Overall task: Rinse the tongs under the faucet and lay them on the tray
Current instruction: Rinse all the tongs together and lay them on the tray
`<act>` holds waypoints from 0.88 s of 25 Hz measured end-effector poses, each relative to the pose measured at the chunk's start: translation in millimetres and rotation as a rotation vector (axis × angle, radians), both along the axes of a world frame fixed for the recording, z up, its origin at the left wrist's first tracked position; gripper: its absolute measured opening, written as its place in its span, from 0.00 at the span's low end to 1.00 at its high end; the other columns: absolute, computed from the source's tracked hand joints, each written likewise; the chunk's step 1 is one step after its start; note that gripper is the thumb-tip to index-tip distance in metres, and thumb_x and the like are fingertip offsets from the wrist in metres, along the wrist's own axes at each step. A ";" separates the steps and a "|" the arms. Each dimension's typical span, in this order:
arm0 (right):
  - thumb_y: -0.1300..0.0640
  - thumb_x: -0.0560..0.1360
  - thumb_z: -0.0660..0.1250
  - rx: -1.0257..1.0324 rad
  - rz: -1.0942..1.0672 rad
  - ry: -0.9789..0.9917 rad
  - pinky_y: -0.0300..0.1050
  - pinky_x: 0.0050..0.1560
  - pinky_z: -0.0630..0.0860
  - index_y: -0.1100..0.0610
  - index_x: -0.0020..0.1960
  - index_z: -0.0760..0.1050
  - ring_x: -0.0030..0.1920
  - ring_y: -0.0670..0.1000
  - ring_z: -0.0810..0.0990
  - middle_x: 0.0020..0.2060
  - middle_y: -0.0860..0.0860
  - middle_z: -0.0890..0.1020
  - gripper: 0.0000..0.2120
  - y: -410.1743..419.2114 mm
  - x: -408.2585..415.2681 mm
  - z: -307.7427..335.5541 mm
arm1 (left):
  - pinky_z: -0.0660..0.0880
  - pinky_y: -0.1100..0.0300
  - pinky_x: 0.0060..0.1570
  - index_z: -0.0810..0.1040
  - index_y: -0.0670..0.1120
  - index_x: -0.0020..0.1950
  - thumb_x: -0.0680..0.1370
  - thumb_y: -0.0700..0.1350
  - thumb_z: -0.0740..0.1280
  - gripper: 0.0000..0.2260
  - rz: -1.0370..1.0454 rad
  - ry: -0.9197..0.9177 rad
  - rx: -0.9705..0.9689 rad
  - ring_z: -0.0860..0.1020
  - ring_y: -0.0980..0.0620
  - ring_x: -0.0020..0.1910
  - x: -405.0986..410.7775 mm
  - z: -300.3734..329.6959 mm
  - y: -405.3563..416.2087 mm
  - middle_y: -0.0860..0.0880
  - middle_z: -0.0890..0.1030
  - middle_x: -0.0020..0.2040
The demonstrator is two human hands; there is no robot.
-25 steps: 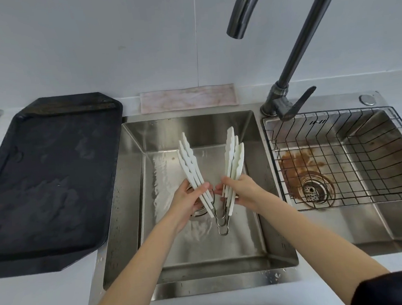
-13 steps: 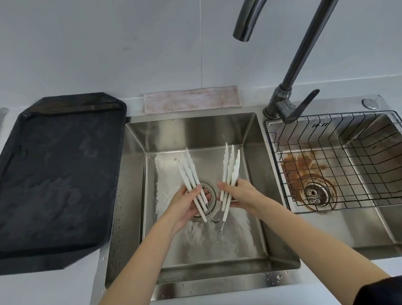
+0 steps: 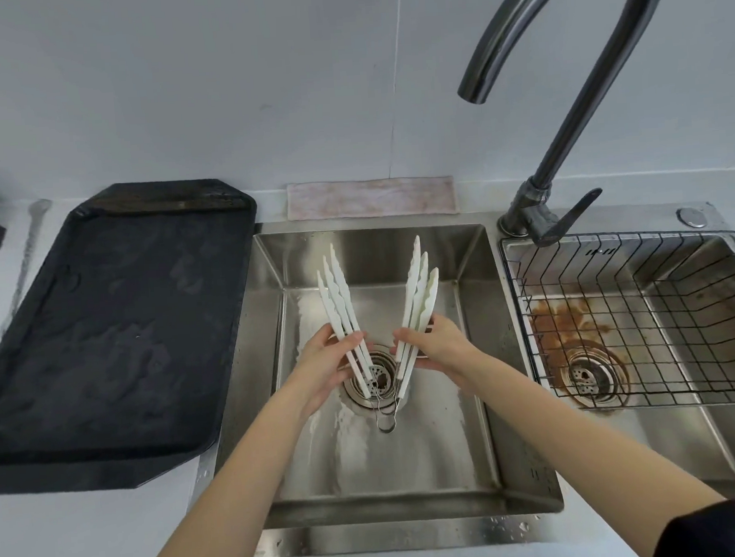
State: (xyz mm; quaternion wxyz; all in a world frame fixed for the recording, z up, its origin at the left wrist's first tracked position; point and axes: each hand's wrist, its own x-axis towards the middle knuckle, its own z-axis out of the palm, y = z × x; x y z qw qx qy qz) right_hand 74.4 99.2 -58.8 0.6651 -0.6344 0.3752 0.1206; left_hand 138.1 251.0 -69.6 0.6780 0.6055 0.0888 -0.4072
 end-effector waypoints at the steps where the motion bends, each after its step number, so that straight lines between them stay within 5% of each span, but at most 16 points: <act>1: 0.62 0.75 0.66 0.008 0.005 -0.016 0.44 0.43 0.80 0.62 0.53 0.71 0.46 0.54 0.81 0.42 0.57 0.80 0.08 4.0 7.1 8.1 | 0.80 0.56 0.43 0.74 0.45 0.53 0.77 0.37 0.63 0.06 0.008 -0.027 0.005 0.81 0.50 0.46 6.1 6.0 4.5 0.47 0.80 0.47; 5: 0.62 0.75 0.66 0.013 0.060 -0.083 0.48 0.52 0.79 0.57 0.40 0.73 0.44 0.52 0.80 0.38 0.53 0.79 0.06 23.2 42.8 33.0 | 0.81 0.56 0.46 0.75 0.42 0.58 0.77 0.39 0.64 0.10 0.043 -0.170 0.051 0.81 0.51 0.46 35.3 32.2 27.9 0.47 0.81 0.47; 7: 0.61 0.75 0.67 0.002 0.104 -0.097 0.47 0.53 0.79 0.60 0.44 0.75 0.46 0.52 0.80 0.41 0.55 0.80 0.02 36.3 62.9 41.2 | 0.80 0.57 0.46 0.75 0.41 0.58 0.78 0.40 0.64 0.10 0.051 -0.233 0.093 0.81 0.50 0.44 52.0 46.2 43.5 0.46 0.81 0.46; 12: 0.61 0.74 0.68 -0.032 0.196 -0.100 0.46 0.52 0.79 0.67 0.60 0.75 0.48 0.53 0.80 0.51 0.59 0.81 0.17 77.1 111.8 50.2 | 0.80 0.59 0.42 0.76 0.48 0.47 0.78 0.41 0.63 0.04 0.060 -0.326 0.201 0.81 0.52 0.44 89.7 68.4 85.9 0.47 0.81 0.45; 14: 0.59 0.73 0.69 -0.045 0.225 -0.072 0.43 0.48 0.80 0.66 0.61 0.73 0.46 0.52 0.80 0.55 0.61 0.82 0.19 95.1 129.1 51.9 | 0.81 0.61 0.39 0.76 0.48 0.46 0.78 0.40 0.63 0.04 0.079 -0.322 0.230 0.81 0.53 0.44 104.0 69.9 104.3 0.47 0.81 0.46; 17: 0.59 0.74 0.68 -0.031 0.265 -0.017 0.34 0.35 0.80 0.66 0.57 0.72 0.37 0.49 0.79 0.44 0.56 0.81 0.15 119.5 148.4 49.3 | 0.81 0.66 0.33 0.75 0.44 0.53 0.77 0.40 0.64 0.06 0.073 -0.303 0.285 0.81 0.54 0.44 122.2 67.8 127.7 0.47 0.80 0.46; 19: 0.60 0.74 0.68 -0.014 0.303 0.000 0.38 0.41 0.81 0.67 0.61 0.72 0.37 0.47 0.79 0.45 0.56 0.81 0.18 135.1 159.0 42.8 | 0.81 0.64 0.34 0.74 0.42 0.57 0.77 0.40 0.64 0.09 0.071 -0.307 0.348 0.81 0.54 0.43 132.9 60.9 141.6 0.47 0.81 0.46; 22: 0.60 0.75 0.67 -0.033 0.384 0.021 0.44 0.55 0.79 0.65 0.65 0.71 0.50 0.53 0.81 0.58 0.59 0.80 0.20 151.8 170.5 33.9 | 0.79 0.60 0.38 0.74 0.41 0.60 0.76 0.42 0.66 0.13 0.083 -0.311 0.421 0.80 0.53 0.42 142.5 48.8 156.0 0.46 0.80 0.47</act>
